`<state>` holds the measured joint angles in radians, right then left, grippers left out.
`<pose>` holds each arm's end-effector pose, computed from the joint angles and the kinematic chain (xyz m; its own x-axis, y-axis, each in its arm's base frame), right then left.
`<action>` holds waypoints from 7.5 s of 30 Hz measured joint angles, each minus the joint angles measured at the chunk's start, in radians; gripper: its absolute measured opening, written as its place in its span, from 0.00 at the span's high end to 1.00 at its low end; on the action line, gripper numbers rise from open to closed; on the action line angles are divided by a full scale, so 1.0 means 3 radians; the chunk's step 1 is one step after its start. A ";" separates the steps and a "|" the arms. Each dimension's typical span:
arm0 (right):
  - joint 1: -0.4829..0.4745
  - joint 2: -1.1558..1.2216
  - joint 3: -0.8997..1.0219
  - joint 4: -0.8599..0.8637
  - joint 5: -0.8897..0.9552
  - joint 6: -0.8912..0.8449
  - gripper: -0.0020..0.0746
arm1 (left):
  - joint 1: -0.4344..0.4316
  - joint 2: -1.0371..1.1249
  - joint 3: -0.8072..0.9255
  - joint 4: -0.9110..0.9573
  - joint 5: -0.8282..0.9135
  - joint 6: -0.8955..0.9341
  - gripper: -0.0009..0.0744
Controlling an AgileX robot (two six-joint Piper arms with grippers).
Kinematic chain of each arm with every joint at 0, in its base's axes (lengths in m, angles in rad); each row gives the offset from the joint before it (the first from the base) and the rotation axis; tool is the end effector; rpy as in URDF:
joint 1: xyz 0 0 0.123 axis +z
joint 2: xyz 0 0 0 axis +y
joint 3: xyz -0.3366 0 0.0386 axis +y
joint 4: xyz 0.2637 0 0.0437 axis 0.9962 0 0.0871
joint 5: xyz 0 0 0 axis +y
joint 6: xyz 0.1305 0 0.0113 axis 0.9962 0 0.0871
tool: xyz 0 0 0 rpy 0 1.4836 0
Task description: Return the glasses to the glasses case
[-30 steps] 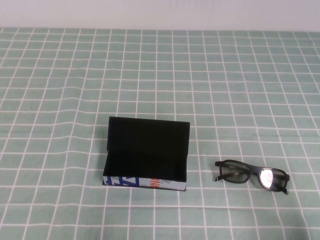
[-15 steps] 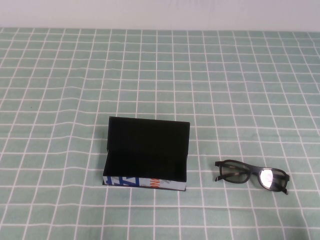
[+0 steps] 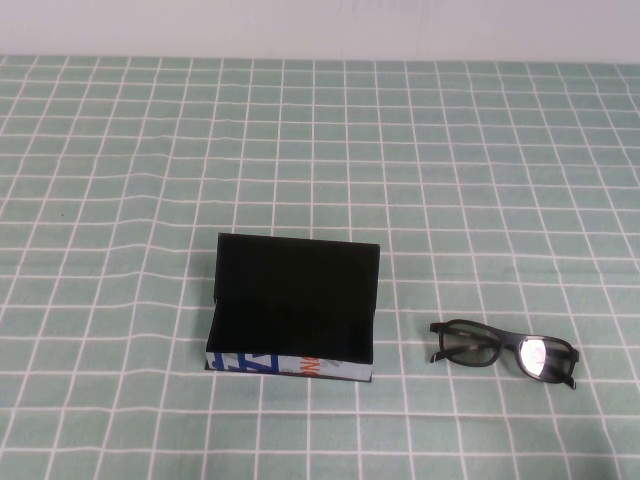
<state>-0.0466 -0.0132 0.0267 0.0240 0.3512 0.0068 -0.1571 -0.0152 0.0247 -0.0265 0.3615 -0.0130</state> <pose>0.0531 -0.0014 0.1613 -0.2723 0.0421 -0.9613 0.0467 0.9984 0.0305 0.0518 -0.0095 0.1609 -0.2825 0.0065 -0.9592 0.1548 0.9872 -0.0389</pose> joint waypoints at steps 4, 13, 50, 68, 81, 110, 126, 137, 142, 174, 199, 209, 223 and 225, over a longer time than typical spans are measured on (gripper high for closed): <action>0.0000 0.0000 0.0000 0.0000 -0.0021 0.0000 0.99 | 0.0000 0.0000 0.0000 0.0000 0.0000 0.0000 0.99; 0.0000 0.0000 0.0000 0.0000 -0.0754 0.0000 0.99 | 0.0000 0.0000 0.0000 -0.0006 0.0000 0.0000 0.99; 0.0045 0.2348 -0.4682 0.0482 0.1266 -0.0150 0.99 | 0.0000 0.0000 0.0000 -0.0012 0.0000 0.0000 0.99; 0.0158 0.4128 -0.5283 0.0231 0.2830 -0.0608 0.99 | 0.0000 0.0000 0.0000 -0.0018 0.0000 0.0000 0.99; 0.0778 0.5188 -0.4553 0.0647 0.2895 -0.3043 0.98 | 0.0000 0.0000 0.0000 -0.0018 0.0000 0.0000 0.99; 0.1424 0.5799 -0.3954 -0.0013 0.1825 -0.3259 0.42 | 0.0000 0.0000 0.0000 -0.0018 0.0000 0.0000 0.99; 0.1424 0.6217 -0.3903 0.0083 0.1673 -0.3332 0.49 | 0.0000 0.0000 0.0000 -0.0018 0.0000 0.0000 0.99; 0.1424 0.6172 -0.3897 0.0041 0.1705 -0.3332 0.72 | 0.0000 0.0000 0.0000 -0.0018 0.0000 0.0000 0.99; 0.1424 0.6043 -0.3890 0.0011 0.1724 -0.3332 0.73 | 0.0000 0.0000 0.0000 -0.0018 0.0000 0.0000 0.99; 0.2739 0.6122 -0.5624 -0.0198 0.2419 -0.2889 0.73 | 0.0000 0.0000 0.0000 -0.0018 0.0000 0.0000 0.99; 0.2816 0.7010 -0.5977 -0.0290 0.2121 -0.2810 0.73 | 0.0000 0.0000 0.0000 -0.0018 0.0000 0.0000 0.99; 0.2816 0.7010 -0.5977 -0.0289 0.2141 -0.2803 0.60 | 0.0000 0.0000 0.0000 -0.0018 0.0000 0.0000 0.99; 0.2816 0.7010 -0.5977 -0.0162 0.2209 -0.2803 0.55 | 0.0000 0.0000 0.0000 -0.0018 0.0000 0.0000 0.99; 0.2816 0.7010 -0.5977 -0.0147 0.2225 -0.2803 0.54 | 0.0000 0.0000 0.0000 -0.0018 0.0000 0.0000 0.99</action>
<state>0.7983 2.0897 -1.7665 -0.0202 1.0187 -0.8342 -0.1571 -0.0152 0.0247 -0.0318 0.3615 -0.0130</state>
